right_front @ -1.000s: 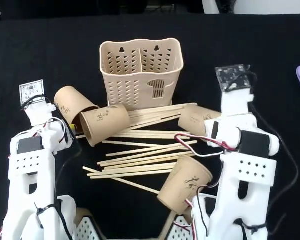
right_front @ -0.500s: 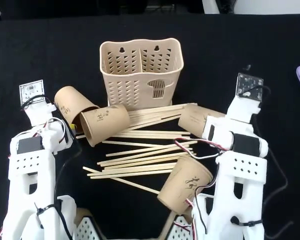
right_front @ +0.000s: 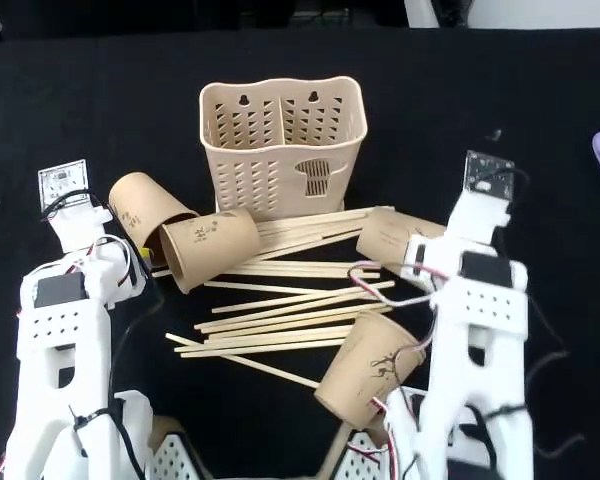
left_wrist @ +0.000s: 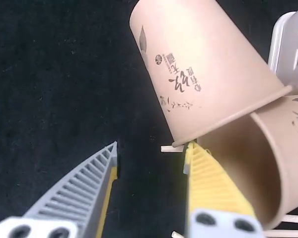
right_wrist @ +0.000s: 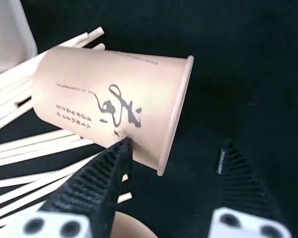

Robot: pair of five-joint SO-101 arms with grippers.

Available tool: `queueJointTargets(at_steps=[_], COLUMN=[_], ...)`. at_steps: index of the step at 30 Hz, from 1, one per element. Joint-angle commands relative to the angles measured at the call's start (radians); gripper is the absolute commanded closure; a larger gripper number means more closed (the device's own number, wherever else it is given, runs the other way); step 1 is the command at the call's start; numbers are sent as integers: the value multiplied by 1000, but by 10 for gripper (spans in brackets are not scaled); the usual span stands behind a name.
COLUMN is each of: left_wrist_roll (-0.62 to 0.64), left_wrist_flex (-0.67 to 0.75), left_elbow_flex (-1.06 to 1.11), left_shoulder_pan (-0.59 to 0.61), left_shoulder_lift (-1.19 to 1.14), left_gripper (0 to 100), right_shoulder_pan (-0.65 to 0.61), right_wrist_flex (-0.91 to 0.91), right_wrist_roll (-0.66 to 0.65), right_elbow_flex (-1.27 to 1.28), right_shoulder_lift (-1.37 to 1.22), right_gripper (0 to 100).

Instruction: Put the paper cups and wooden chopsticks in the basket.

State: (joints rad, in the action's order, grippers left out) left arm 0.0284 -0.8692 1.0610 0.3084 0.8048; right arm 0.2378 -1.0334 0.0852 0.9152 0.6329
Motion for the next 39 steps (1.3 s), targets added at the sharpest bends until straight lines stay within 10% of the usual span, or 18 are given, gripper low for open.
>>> queueJointTargets(at_steps=[1,11,30,39], left_wrist_roll=[8,8,8,8], left_wrist_flex=[15,15,15,14], left_elbow_flex=[-7,-7,-7,-7], left_shoulder_pan=[10,10,10,2], left_shoulder_lift=[23,23,21,12], left_gripper=[780,780,780,780], right_shoulder_pan=[3,12,115,101], right_wrist_flex=[18,104,-31,-143], right_wrist_roll=[3,-103,-230,-308], right_elbow_flex=[-81,-44,21,-414], right_shoulder_lift=[-62,-33,624,450], right_gripper=[724,992,988,988])
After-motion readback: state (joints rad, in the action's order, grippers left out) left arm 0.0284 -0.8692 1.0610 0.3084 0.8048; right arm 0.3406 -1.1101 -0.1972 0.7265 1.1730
